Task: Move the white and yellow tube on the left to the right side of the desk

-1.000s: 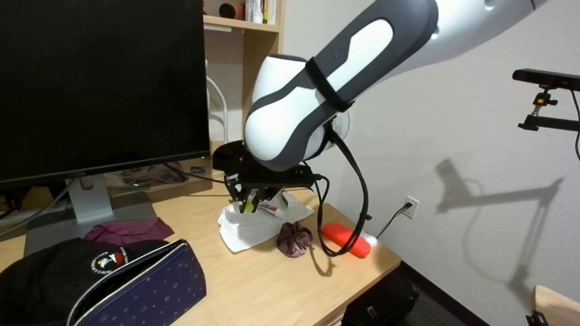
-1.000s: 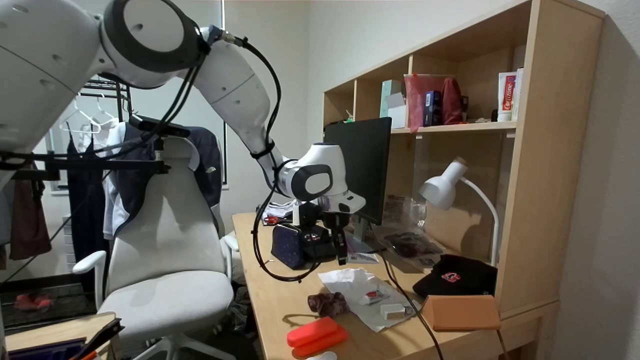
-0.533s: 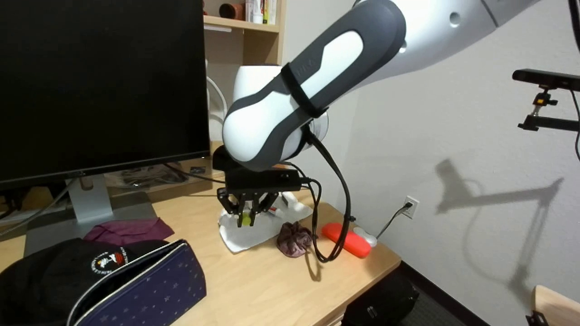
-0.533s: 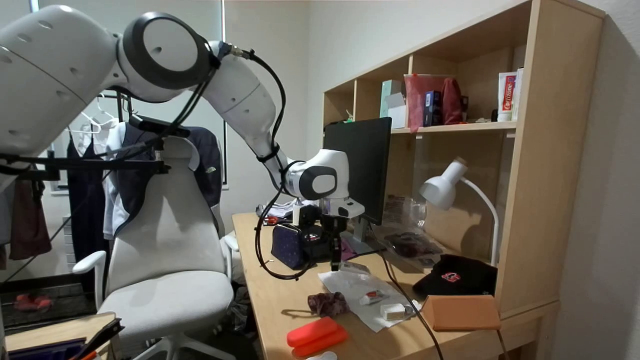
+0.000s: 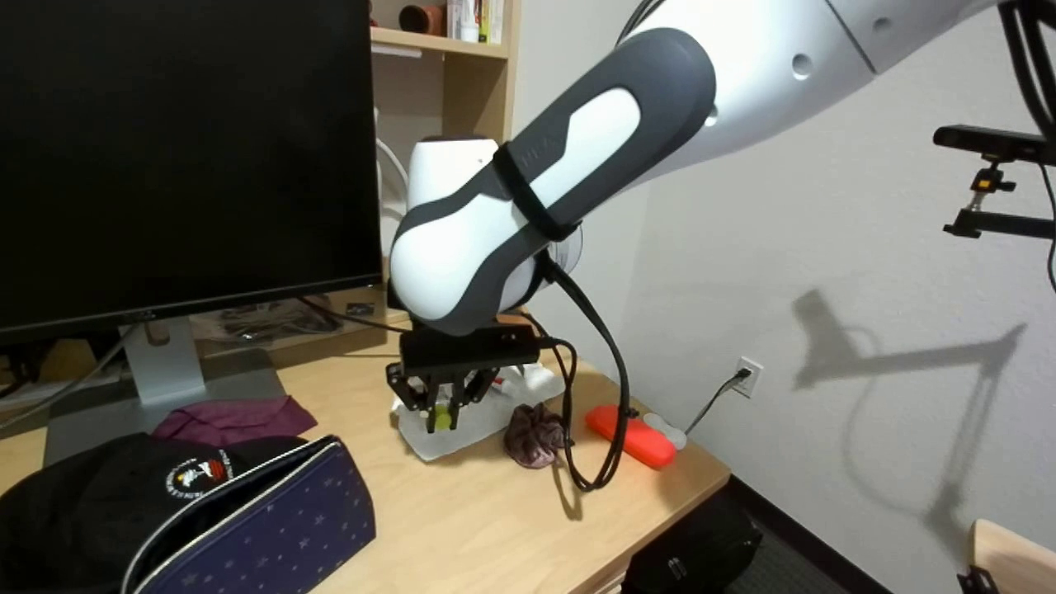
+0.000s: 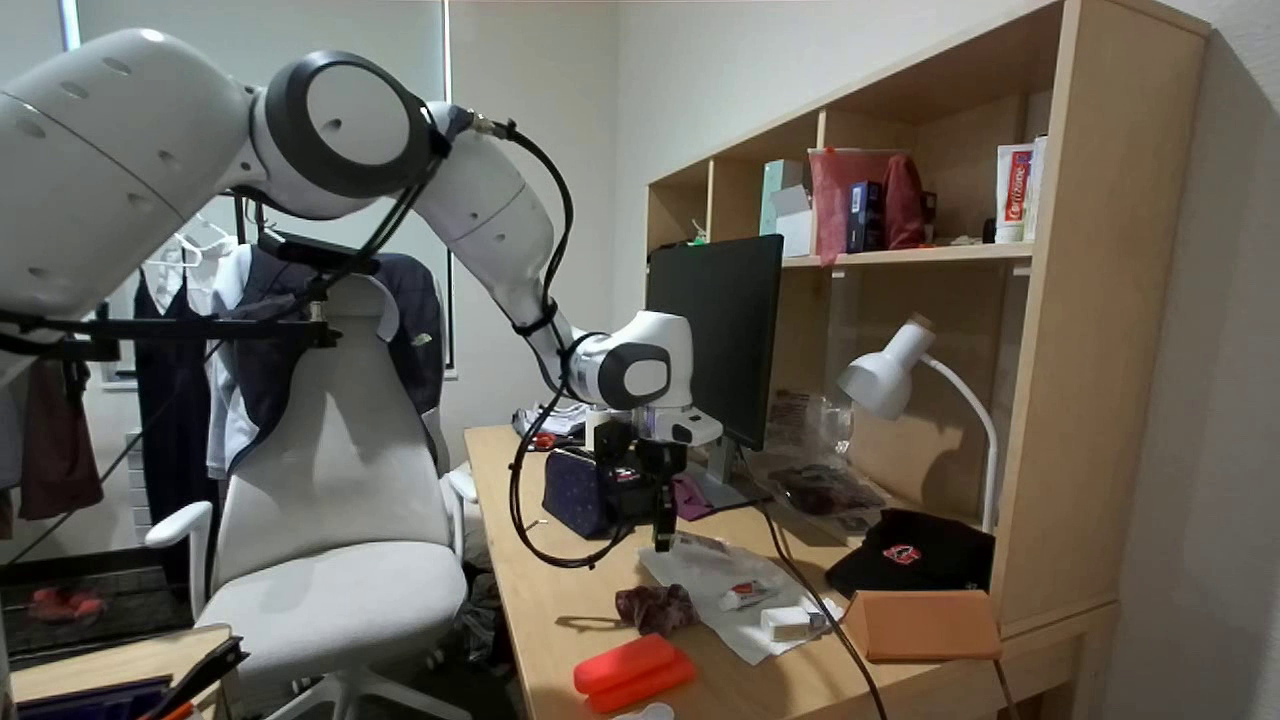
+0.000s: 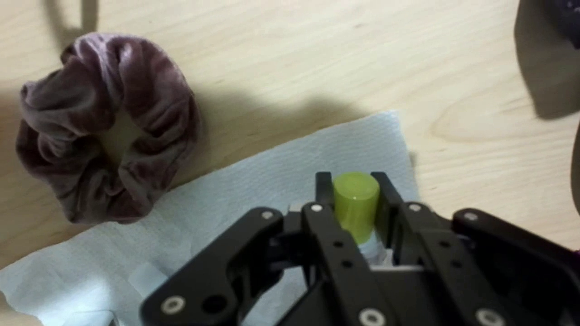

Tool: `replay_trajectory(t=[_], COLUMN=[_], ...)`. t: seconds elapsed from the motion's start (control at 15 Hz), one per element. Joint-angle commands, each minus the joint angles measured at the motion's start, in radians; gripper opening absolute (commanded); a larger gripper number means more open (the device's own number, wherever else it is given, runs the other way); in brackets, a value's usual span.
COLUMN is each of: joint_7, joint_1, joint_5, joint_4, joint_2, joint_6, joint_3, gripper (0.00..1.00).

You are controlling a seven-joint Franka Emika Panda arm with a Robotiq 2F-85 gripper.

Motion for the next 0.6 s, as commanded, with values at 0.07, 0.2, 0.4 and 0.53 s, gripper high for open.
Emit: replay_trajectory(t=[0.07,0.2,0.4,0.53], joint_7=[-0.017,-0.021,-0.018,-0.028], joint_1=[-0.015,-0.015,-0.012,-0.017], joint_5=[-0.015,-0.017,-0.02,-0.013], joint_4=[0.01,0.009,0.007,-0.003], joint_2=[0.012,0.015,0.019,0.015], joint_6=[-0.013,-0.009,-0.008,0.007], joint_3=[0.015,0.014,0.011,0.019], gripper=[0.13,0.14,0.57,0.68])
